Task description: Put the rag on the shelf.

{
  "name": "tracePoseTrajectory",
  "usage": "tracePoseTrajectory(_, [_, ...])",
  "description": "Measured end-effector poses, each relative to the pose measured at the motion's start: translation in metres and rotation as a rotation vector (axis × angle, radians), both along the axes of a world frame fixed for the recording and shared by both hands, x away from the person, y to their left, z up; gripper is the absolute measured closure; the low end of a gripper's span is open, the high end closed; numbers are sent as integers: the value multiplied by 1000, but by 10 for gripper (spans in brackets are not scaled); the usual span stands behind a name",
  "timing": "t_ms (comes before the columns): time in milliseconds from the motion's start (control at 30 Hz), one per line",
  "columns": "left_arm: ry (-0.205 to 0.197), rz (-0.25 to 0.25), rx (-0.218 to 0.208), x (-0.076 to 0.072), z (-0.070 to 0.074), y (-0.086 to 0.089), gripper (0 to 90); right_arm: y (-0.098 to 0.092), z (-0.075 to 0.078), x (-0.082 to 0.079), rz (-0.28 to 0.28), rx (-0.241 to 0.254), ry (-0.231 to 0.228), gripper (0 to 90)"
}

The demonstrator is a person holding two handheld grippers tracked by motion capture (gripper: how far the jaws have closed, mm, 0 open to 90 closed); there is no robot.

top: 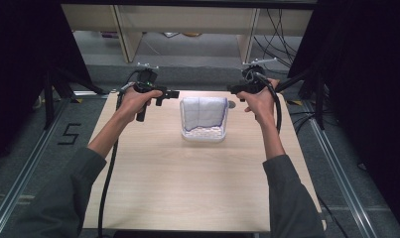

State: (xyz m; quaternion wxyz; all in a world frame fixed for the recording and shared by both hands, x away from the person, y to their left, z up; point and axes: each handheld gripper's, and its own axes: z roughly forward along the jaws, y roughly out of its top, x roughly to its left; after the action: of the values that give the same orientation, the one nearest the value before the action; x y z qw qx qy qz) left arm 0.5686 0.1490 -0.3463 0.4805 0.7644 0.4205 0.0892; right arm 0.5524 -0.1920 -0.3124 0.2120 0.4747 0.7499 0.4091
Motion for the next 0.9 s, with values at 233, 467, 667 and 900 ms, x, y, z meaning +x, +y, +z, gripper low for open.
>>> tracePoseTrajectory(233, [-15,-41,-20,-20,0,10,314,-2,3,-11,36,-8,9,396])
tracePoseTrajectory(467, [-9,-96,-24,-43,-7,11,277,-6,3,-24,33,11,1,369])
tracePoseTrajectory(667, [6,-130,-46,-60,-17,11,263,-8,2,-38,59,20,-11,351])
tracePoseTrajectory(900, [-7,-158,-66,-79,-27,12,257,-6,-2,-54,95,41,-17,338])
